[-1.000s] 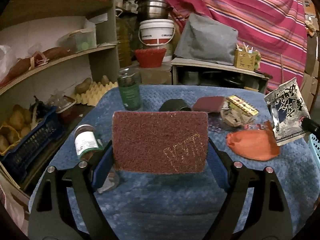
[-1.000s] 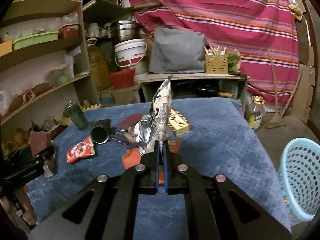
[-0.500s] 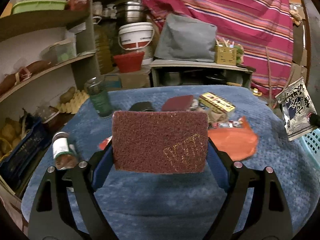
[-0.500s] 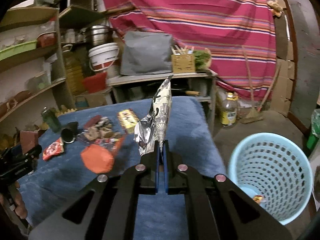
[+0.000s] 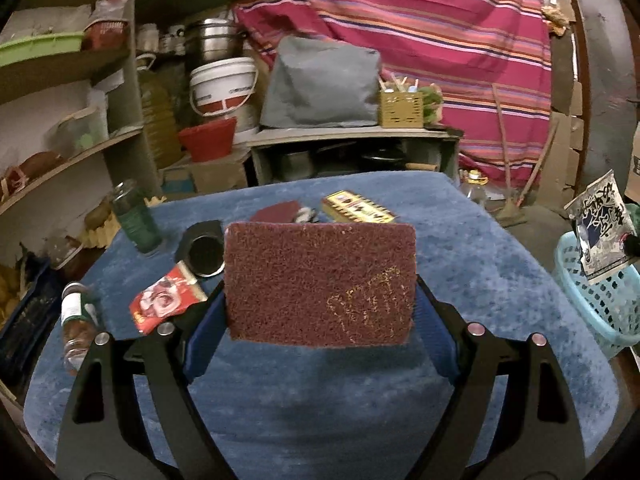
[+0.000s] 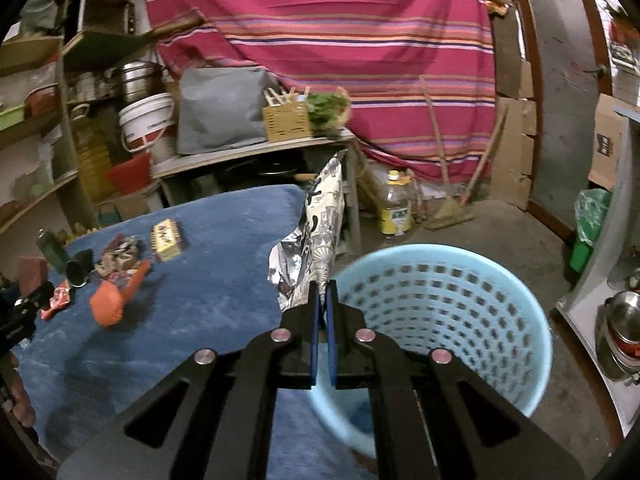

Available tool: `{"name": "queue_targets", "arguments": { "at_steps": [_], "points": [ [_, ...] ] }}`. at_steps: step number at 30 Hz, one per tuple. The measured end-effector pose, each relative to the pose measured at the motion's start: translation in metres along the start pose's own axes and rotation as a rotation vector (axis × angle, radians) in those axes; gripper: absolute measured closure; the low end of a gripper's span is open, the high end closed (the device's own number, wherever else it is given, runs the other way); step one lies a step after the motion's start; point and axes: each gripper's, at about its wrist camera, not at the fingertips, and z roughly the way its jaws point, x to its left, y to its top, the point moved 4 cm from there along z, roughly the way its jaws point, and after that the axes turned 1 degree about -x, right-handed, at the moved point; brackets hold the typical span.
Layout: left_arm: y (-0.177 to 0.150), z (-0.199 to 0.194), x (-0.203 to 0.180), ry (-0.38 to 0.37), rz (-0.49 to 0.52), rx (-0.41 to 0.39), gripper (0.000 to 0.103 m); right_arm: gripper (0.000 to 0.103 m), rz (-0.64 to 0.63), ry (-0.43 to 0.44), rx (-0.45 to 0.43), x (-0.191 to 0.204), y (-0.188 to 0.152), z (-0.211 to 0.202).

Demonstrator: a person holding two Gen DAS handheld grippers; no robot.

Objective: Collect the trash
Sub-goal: 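Carry the scouring pad and silver bag to the basket and release both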

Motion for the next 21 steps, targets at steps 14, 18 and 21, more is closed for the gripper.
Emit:
{"name": "queue_targets", "arguments": {
  "at_steps": [14,18,21],
  "points": [
    [0.027,0.001,-0.133,-0.183,0.06,-0.015,0.02,0.099,0.062,-0.069,0.029,-0.081,-0.007,-0.003],
    [0.028,0.001,-0.187,-0.238,0.127,-0.027,0.02,0.099,0.075,-0.094,0.051,-0.1,-0.012,0.001],
    [0.023,0.003,-0.218,-0.28,0.158,-0.028,0.02,0.099,0.079,-0.12,0.065,-0.112,-0.015,0.007]
  ]
}}
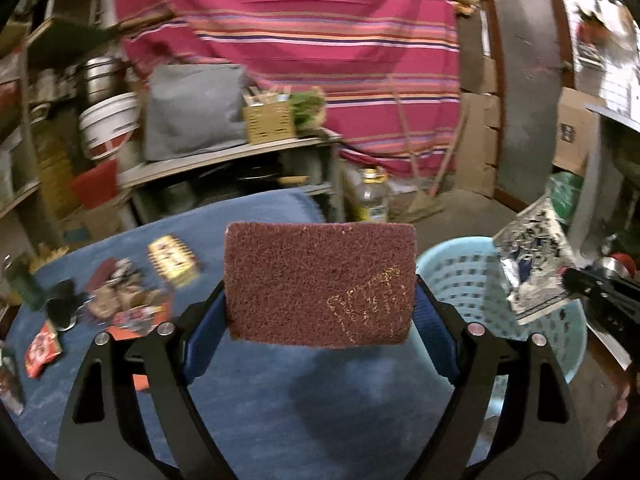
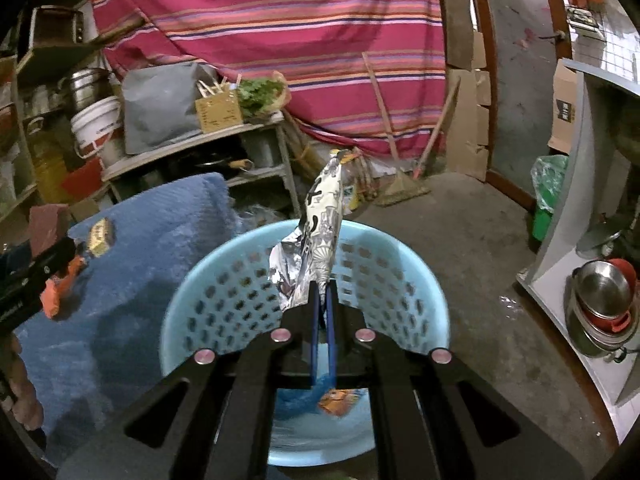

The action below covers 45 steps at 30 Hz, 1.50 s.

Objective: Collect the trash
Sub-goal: 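Carry the scouring pad and silver bag to the basket and release both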

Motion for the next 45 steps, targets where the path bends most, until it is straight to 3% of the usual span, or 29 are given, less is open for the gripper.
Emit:
{"name": "queue_targets", "arguments": {
  "at_steps": [6,16,24,31,33,34,35,42,45],
  "points": [
    [-0.003,0.031,-0.046,-0.087,0.004,0.05,0.02,0.099,0.031,-0.017,0.014,-0.025,-0.003,0.005],
    [-0.004,0.06,-0.086,-0.138,0.05,0.091,0.014,0.099,0.063,-0.024,0.028,-0.038,-0.003,0.014],
    [0.0,0.051,-0.062,-0.115,0.014,0.08,0.007,0.099,0.033,-0.005,0.054,-0.02,-0.006,0.02],
    [0.001,0.029,0.0,-0.019,-0.036,0.055,0.006,0.097,0.05,0.019,0.132,0.0,-0.016,0.036],
    [0.0,0.022,0.016,0.0,-0.046,0.052,0.006,0.075,0.034,-0.007,0.155,0.007,-0.018,0.043],
    [-0.002,0.017,0.027,0.019,-0.046,0.047,0.006,0.037,0.018,-0.033,0.159,0.01,-0.02,0.044],
    [-0.004,0.012,0.038,0.038,-0.043,0.041,0.006,0.024,0.001,-0.058,0.143,0.014,-0.02,0.043],
    [-0.02,-0.022,0.116,0.154,-0.066,0.015,0.006,0.024,-0.027,-0.113,0.1,0.029,-0.015,0.027],
    [-0.028,-0.034,0.149,0.196,-0.103,0.013,0.006,0.014,-0.029,-0.095,0.044,0.047,-0.009,0.012]
  ]
}}
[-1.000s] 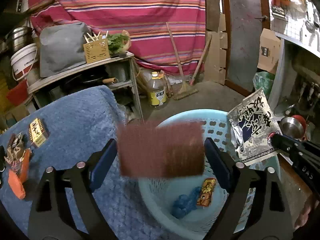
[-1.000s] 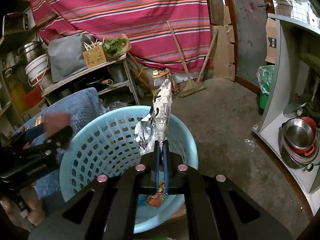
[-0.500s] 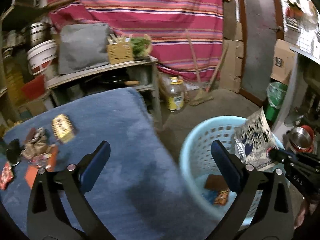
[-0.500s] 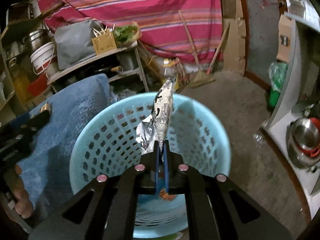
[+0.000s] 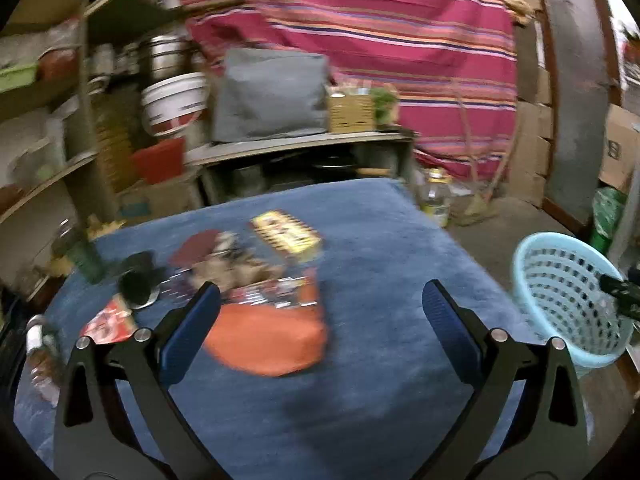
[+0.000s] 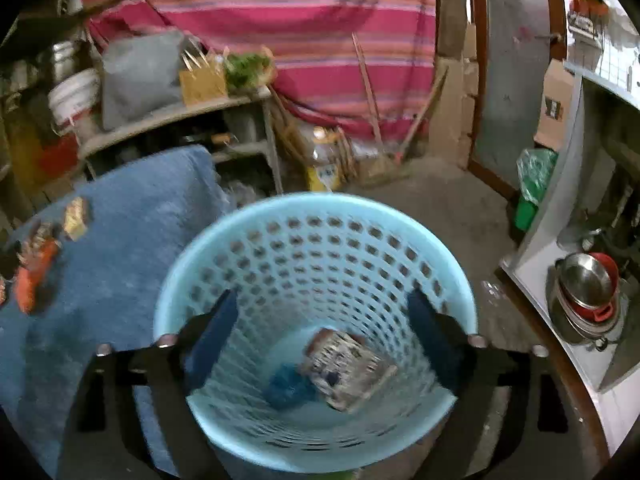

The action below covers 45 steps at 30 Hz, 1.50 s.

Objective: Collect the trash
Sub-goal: 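Carry the scouring pad and silver bag to the basket and release both, then move both tools back over the table toward the orange cloth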

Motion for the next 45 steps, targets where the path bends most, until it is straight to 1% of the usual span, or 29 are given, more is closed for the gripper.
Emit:
{"name": "queue_targets", "arguments": {
  "at_steps": [3,6,9,12,15,21,27,29,34,37,42,45],
  "points": [
    [-0.008,-0.006,0.038,0.035,-0.059,-0.005,0.005,0.014,-0.007,0.043,-0.05,0.032,0.004,-0.016],
    [-0.014,-0.01,0.073,0.069,-0.078,0.007,0.006,0.013,-0.034,0.097,-0.097,0.069,0.006,-0.029],
    [-0.016,-0.017,0.104,0.073,-0.122,0.006,0.006,0.012,-0.064,0.138,-0.121,0.104,0.006,-0.036],
    [-0.02,-0.024,0.124,0.096,-0.136,-0.002,0.006,0.012,-0.092,0.18,-0.125,0.138,0.003,-0.04],
    [-0.026,-0.027,0.141,0.124,-0.134,-0.003,0.005,0.012,-0.115,0.218,-0.108,0.17,-0.002,-0.039],
    [-0.036,-0.03,0.171,0.169,-0.148,-0.012,0.005,0.012,-0.177,0.252,-0.093,0.22,-0.015,-0.041],
    [-0.04,-0.027,0.193,0.204,-0.162,-0.021,0.005,0.012,-0.196,0.268,-0.079,0.248,-0.019,-0.036],
    [-0.042,-0.025,0.197,0.213,-0.164,-0.017,0.006,0.007,-0.197,0.269,-0.073,0.255,-0.021,-0.034],
    [-0.045,-0.022,0.207,0.222,-0.16,-0.02,0.006,0.006,-0.226,0.274,-0.063,0.271,-0.019,-0.031],
    [-0.045,-0.018,0.215,0.234,-0.163,-0.01,0.006,0.006,-0.244,0.292,-0.061,0.282,-0.017,-0.03],
    [-0.044,-0.013,0.232,0.242,-0.198,0.013,0.006,0.005,-0.277,0.29,-0.062,0.302,-0.005,-0.031],
    [-0.046,-0.01,0.237,0.239,-0.213,0.022,0.006,0.005,-0.301,0.257,-0.082,0.311,0.001,-0.03]
  ]
}}
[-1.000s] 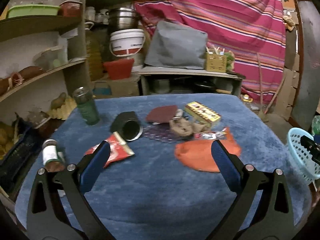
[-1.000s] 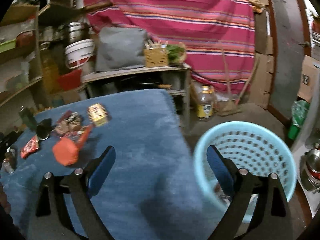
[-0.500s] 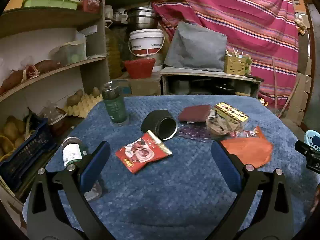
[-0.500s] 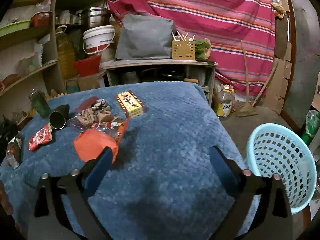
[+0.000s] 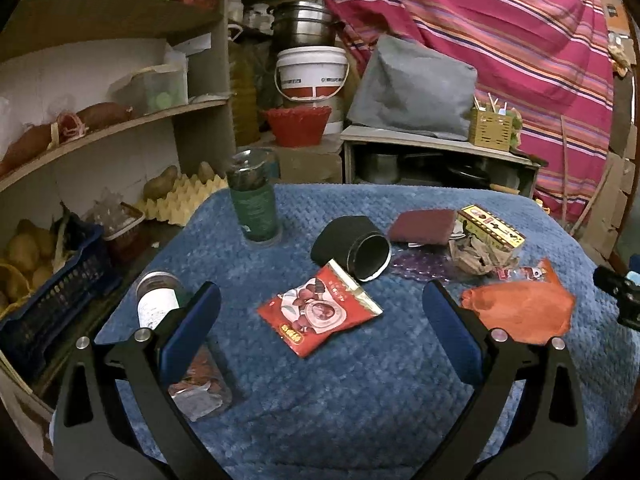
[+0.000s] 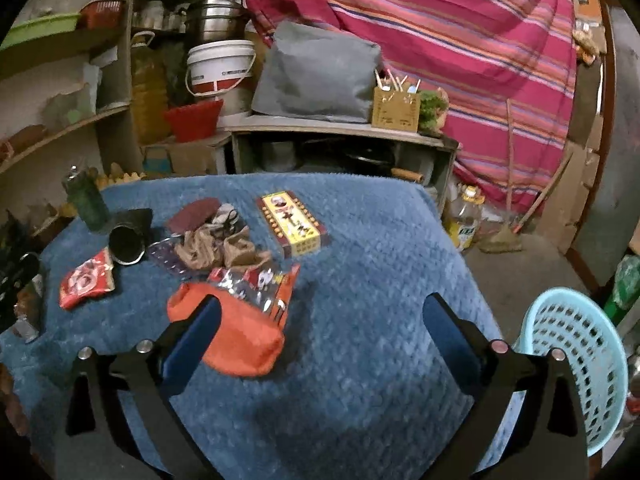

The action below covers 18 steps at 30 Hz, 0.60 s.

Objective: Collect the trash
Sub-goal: 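Move both tools back over the table toward the orange cloth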

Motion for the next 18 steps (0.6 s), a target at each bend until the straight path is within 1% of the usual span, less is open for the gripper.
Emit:
{"name": "queue_targets", "arguments": {
  "at_steps": [2,7,9,12,16,18],
  "points": [
    [-0.002,0.002,0.0,-0.009,0.005,0.01,0.006,0.005,-0.009,-0.017,-0.007,0.002,-0.002,0.002],
    [-0.005,0.006,-0.002,0.008,0.03,0.008,0.006,0.005,-0.115,-0.03,0.015,0.013,-0.02,0.012],
    [-0.006,0.009,-0.003,0.011,0.029,0.015,0.006,0.005,-0.126,-0.037,0.005,0.015,-0.021,0.012],
    [-0.006,0.01,-0.006,0.02,0.033,0.005,0.006,0.005,-0.096,-0.014,-0.024,0.011,-0.02,0.011],
    [-0.009,0.014,-0.01,0.044,0.063,0.004,0.006,0.005,-0.053,0.004,-0.001,0.002,-0.02,0.018],
    [-0.01,0.02,-0.009,0.045,0.058,0.02,0.006,0.004,-0.04,-0.005,-0.001,-0.003,-0.018,0.02]
  ]
}}
